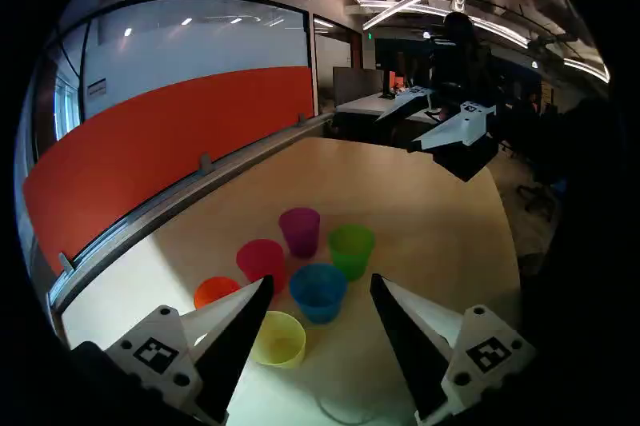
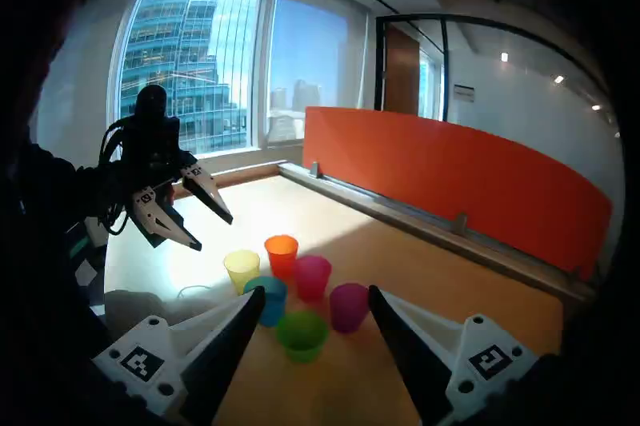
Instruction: Pour water
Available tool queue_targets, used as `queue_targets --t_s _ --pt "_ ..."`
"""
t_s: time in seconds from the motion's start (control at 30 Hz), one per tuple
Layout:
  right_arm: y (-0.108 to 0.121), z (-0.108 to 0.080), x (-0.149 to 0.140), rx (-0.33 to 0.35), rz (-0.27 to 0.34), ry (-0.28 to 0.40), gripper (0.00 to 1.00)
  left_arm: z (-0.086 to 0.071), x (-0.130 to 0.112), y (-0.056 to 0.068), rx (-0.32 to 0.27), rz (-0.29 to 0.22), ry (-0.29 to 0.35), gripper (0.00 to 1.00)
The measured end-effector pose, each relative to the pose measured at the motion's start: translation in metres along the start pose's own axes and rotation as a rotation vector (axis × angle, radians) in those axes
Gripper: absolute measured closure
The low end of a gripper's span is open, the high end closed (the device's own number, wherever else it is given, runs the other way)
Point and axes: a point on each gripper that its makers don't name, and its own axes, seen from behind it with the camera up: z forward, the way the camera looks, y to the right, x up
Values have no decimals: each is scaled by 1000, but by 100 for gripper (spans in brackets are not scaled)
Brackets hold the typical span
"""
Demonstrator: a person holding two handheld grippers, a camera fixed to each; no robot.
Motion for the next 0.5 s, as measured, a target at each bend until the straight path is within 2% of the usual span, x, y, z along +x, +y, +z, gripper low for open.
queue_targets --t_s 0.5 --pt "-3 6 -20 7 8 -27 1 12 -17 8 -15 2 -32 10"
